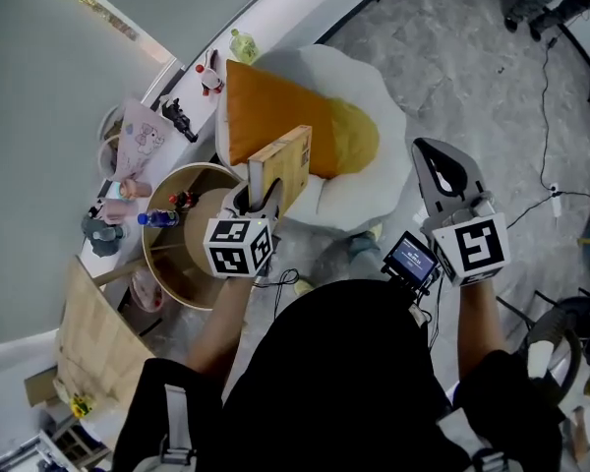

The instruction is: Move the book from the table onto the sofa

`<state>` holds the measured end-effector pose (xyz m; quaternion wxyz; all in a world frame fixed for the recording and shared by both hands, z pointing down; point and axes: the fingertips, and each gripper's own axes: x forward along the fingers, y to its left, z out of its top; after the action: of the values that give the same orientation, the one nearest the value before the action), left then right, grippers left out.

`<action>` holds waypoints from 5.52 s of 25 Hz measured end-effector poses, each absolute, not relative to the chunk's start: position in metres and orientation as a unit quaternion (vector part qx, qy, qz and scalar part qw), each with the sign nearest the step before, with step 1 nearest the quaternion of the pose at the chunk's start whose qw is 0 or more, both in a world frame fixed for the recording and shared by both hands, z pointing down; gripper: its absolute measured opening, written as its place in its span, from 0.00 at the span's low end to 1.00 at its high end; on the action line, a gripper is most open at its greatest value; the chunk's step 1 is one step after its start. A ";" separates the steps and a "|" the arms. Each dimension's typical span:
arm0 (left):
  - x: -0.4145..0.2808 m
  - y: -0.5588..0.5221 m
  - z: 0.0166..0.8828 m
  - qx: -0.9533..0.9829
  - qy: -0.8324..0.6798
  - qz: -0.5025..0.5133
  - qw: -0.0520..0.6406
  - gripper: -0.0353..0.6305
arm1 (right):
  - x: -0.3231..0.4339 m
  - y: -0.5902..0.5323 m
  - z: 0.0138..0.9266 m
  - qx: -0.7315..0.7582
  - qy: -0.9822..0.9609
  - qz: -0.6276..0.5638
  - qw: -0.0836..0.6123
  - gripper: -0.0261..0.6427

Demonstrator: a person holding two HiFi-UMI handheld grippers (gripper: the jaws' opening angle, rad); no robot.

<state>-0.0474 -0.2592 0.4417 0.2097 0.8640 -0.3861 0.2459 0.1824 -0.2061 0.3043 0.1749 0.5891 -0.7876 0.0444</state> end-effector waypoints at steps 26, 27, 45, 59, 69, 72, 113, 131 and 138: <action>0.114 -0.337 0.478 0.846 -0.371 0.299 0.238 0.28 | 0.336 -0.303 0.330 0.587 -0.797 0.091 0.114 0.06; 0.115 -0.339 0.482 0.845 -0.370 0.301 0.242 0.28 | 0.339 -0.305 0.335 0.588 -0.795 0.094 0.116 0.05; 0.093 -0.383 0.617 0.821 -0.334 0.338 0.317 0.28 | 0.324 -0.336 0.446 0.612 -0.759 0.145 0.166 0.05; 0.110 -0.382 0.751 0.794 -0.327 0.357 0.367 0.28 | 0.308 -0.337 0.561 0.617 -0.752 0.183 0.139 0.06; 0.097 -0.404 0.837 0.761 -0.339 0.361 0.419 0.28 | 0.283 -0.349 0.636 0.595 -0.764 0.195 0.158 0.05; 0.105 -0.410 0.860 0.759 -0.339 0.370 0.416 0.28 | 0.286 -0.351 0.658 0.596 -0.761 0.201 0.161 0.05; 0.122 -0.415 0.746 0.734 -0.339 0.423 0.409 0.55 | 0.348 -0.314 0.499 0.645 -0.737 0.119 0.163 0.06; 0.239 -0.322 0.328 0.970 -0.128 0.151 0.140 0.36 | 0.373 -0.212 0.301 0.721 -0.674 0.107 0.122 0.06; 0.239 -0.287 0.203 0.993 -0.107 0.042 0.002 0.08 | 0.377 -0.167 0.231 0.768 -0.630 0.067 0.093 0.06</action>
<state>0.2395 -0.2867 0.2034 0.0017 0.9933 -0.1072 0.0423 0.3765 -0.1672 0.2308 0.0934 0.7680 -0.6300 0.0671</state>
